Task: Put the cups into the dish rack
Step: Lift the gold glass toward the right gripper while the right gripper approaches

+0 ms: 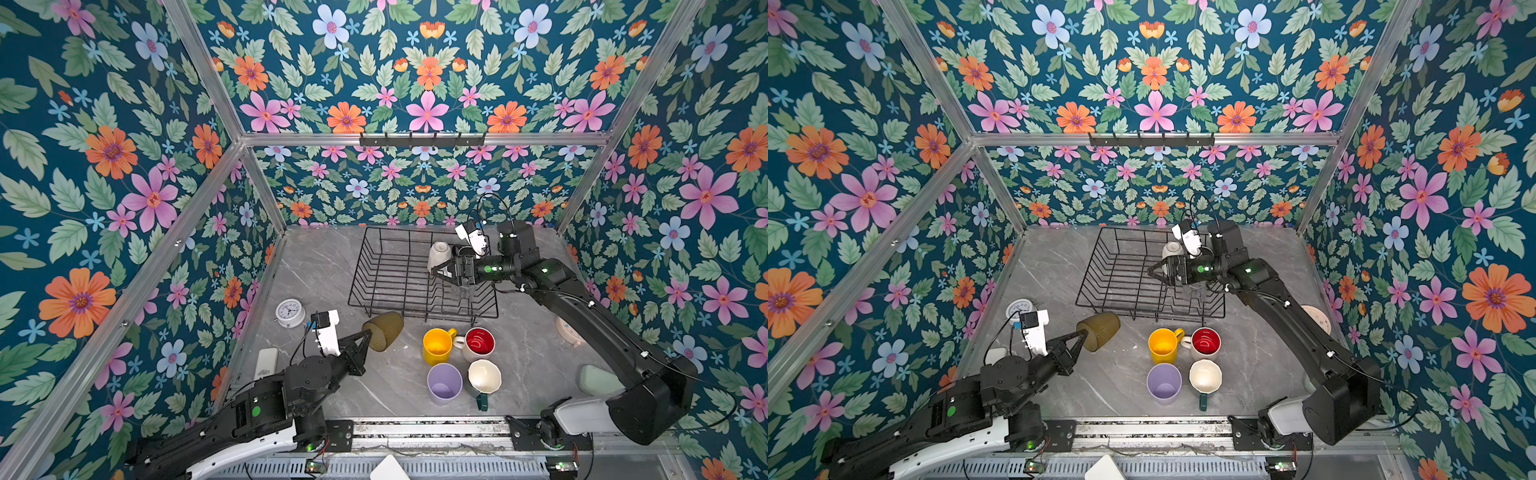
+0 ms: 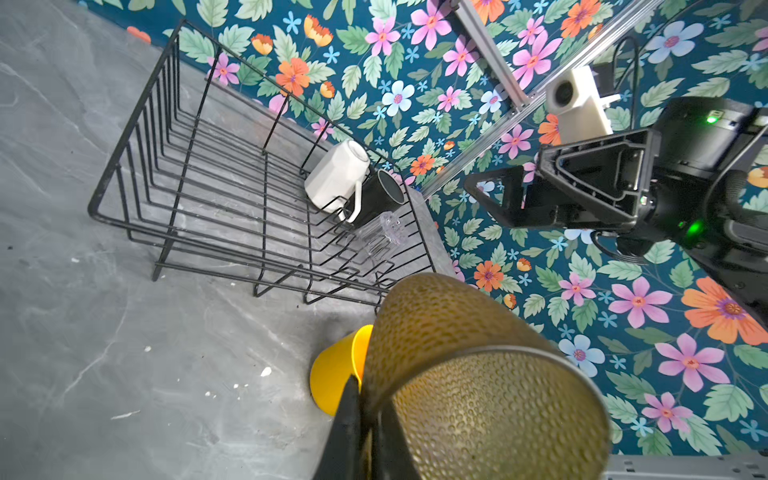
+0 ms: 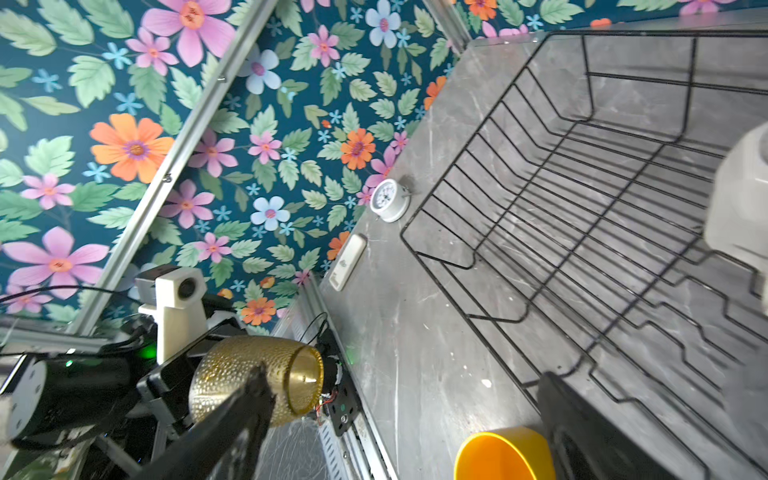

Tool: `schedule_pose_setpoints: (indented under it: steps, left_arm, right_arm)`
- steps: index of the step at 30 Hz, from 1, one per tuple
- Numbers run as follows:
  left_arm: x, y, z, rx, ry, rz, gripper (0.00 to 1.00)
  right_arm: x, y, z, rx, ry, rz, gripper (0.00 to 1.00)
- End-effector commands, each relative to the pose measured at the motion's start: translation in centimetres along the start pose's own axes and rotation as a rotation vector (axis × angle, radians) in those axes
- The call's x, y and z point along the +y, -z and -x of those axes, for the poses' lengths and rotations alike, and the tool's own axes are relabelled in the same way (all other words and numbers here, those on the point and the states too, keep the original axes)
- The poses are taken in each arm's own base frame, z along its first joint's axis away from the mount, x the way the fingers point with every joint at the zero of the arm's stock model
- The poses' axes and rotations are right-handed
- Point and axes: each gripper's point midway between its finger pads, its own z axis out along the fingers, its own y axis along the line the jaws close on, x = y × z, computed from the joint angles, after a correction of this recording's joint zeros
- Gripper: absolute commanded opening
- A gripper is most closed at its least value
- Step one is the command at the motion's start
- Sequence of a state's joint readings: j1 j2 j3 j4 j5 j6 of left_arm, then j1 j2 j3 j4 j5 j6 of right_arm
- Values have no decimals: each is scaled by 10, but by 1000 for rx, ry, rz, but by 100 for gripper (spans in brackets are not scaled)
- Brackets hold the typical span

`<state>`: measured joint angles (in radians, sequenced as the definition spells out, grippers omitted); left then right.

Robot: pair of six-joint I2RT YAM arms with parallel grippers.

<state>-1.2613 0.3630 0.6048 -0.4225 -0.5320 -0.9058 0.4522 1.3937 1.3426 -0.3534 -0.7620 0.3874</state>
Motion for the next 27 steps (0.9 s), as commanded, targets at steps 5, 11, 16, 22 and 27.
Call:
schedule_pose_setpoints:
  steps: [5, 11, 16, 22, 27]
  left_arm:
    - [-19, -5, 14, -91, 32, -90, 0]
    - [-32, -13, 13, -89, 19, -114, 0]
    - [-35, -18, 16, -96, 27, -114, 0]
    - [-38, -34, 16, -56, 23, -120, 0]
    - [-33, -50, 22, -25, 47, -135, 0]
  right_arm:
    - [21, 2, 5, -17, 13, 130, 98]
    - [20, 6, 7, -27, -6, 149, 98]
    - [14, 11, 8, -39, -32, 156, 98]
    - [9, 19, 6, -54, -48, 148, 98]
    - [6, 24, 3, -58, -57, 138, 98]
